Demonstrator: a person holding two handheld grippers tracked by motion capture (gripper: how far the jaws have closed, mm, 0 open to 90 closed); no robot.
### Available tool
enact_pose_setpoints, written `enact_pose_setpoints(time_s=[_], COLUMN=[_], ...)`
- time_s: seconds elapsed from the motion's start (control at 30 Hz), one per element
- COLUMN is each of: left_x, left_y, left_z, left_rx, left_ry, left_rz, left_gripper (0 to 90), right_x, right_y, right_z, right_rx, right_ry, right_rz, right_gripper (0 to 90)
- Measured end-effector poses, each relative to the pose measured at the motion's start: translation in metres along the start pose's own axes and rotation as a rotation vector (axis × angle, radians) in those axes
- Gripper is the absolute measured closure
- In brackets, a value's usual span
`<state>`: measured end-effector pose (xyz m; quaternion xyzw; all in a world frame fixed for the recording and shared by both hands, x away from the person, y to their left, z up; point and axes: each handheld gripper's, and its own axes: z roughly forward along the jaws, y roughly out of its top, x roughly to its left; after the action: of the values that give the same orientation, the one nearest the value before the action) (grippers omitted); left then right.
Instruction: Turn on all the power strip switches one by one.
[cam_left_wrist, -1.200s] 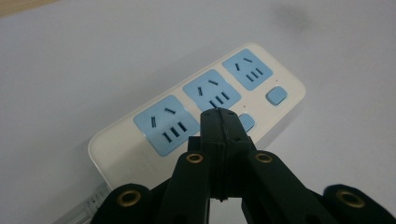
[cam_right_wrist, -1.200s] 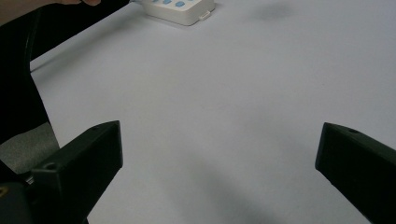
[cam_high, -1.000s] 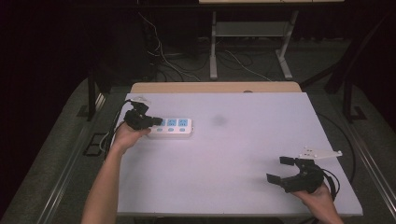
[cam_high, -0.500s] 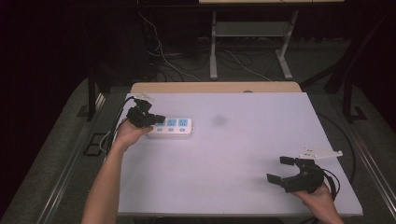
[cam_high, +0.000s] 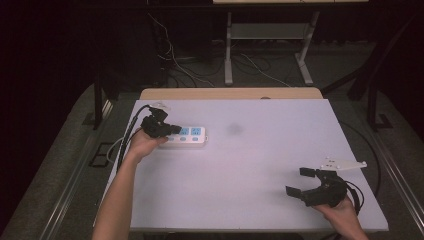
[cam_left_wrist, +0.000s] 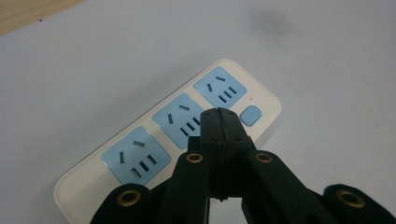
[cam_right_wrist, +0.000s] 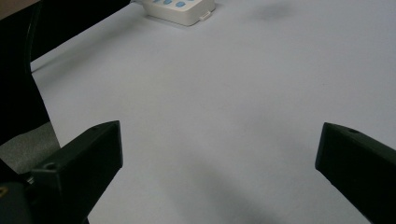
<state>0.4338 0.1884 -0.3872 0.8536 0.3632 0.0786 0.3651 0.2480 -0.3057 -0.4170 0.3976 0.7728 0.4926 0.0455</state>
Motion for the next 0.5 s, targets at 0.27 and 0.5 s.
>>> enact_pose_setpoints(time_s=[0.27, 0.5], left_x=[-0.002, -0.003], left_y=[-0.001, -0.003], left_z=[0.010, 0.016], left_rx=[0.022, 0.038], left_ry=[-0.009, -0.009], left_rz=[0.005, 0.010], left_gripper=[89.1, 89.1], right_x=[0.000, 0.000], right_y=[0.000, 0.000], right_z=[0.000, 0.000], right_rx=[0.001, 0.002], right_ry=[0.001, 0.002], right_rz=[0.000, -0.002], right_gripper=[0.5, 0.5])
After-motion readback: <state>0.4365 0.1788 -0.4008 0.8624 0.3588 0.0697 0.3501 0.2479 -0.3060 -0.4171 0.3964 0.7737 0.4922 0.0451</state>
